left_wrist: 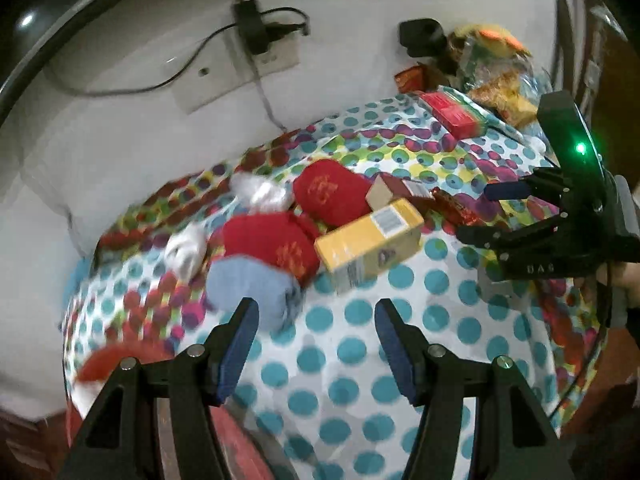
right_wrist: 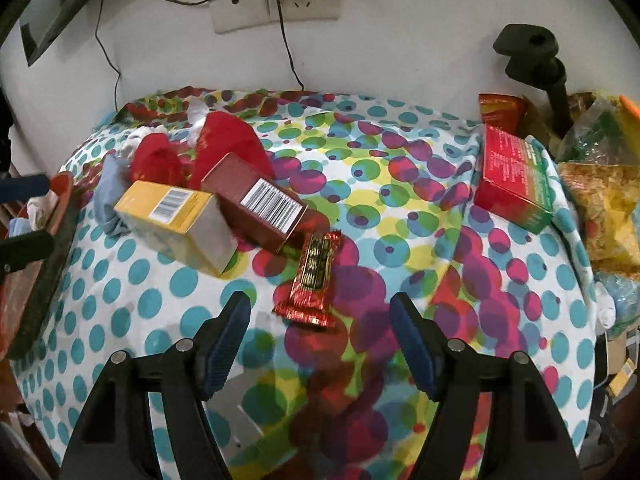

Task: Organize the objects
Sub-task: 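Grasp the yellow box with the left tool while the right tool grasps the red snack bar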

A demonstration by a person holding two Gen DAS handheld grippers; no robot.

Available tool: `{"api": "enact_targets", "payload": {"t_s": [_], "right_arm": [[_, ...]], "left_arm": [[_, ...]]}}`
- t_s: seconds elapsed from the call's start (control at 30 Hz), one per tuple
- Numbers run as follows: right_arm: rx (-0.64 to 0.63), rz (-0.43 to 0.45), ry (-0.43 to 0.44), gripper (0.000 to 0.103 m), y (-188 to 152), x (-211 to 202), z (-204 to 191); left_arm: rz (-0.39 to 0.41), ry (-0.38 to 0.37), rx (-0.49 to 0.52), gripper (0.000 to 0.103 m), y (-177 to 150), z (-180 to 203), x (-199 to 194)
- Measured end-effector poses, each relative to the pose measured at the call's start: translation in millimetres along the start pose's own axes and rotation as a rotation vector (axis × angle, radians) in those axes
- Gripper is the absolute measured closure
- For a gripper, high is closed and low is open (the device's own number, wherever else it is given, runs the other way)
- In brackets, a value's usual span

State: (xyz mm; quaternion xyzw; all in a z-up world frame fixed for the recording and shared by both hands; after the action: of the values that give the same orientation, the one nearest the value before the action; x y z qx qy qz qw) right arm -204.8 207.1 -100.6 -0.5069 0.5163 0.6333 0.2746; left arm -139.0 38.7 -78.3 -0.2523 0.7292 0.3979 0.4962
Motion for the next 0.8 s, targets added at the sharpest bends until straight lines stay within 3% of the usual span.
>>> {"api": "enact_targets", "payload": {"t_s": [0.1,0.17,0.23,0.43,0.8], "right_arm": [[-0.012,0.012,-0.018,0.036,6,5,-2],[-0.007,0.013,-0.004,0.042,8,9,-1],[0.006,0.022,0.0,0.056,9,11,2],[0.003,0.044,-0.005,0.072,7,9,5],[-0.003,0.042,0.001,0.07,5,11,5]], "left_arm": [[-0.008,-0.005,0.085,0.041,17,8,11],[-0.013,-0.021,0.141,0.041,23,16,15],[-0.031,-0.027,0.211,0.041,28,25,21],[-0.069,-0.044,0.314,0.041,46,34,33],[-0.208,0.011,0.433,0.041,49,45,81]]}}
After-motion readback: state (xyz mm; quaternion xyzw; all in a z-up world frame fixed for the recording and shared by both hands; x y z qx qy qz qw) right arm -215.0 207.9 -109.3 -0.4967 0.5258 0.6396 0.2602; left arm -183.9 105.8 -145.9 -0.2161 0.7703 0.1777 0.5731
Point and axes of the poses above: each gripper's, at about its wrist camera, not at the fingertips, and x roughly the way its jaws point, z to its right, y to its top, the point moved 5 cm from there along x, roughly the way its jaws point, and after that the axes turned 14 degrees about -z, right-handed, at the moved point
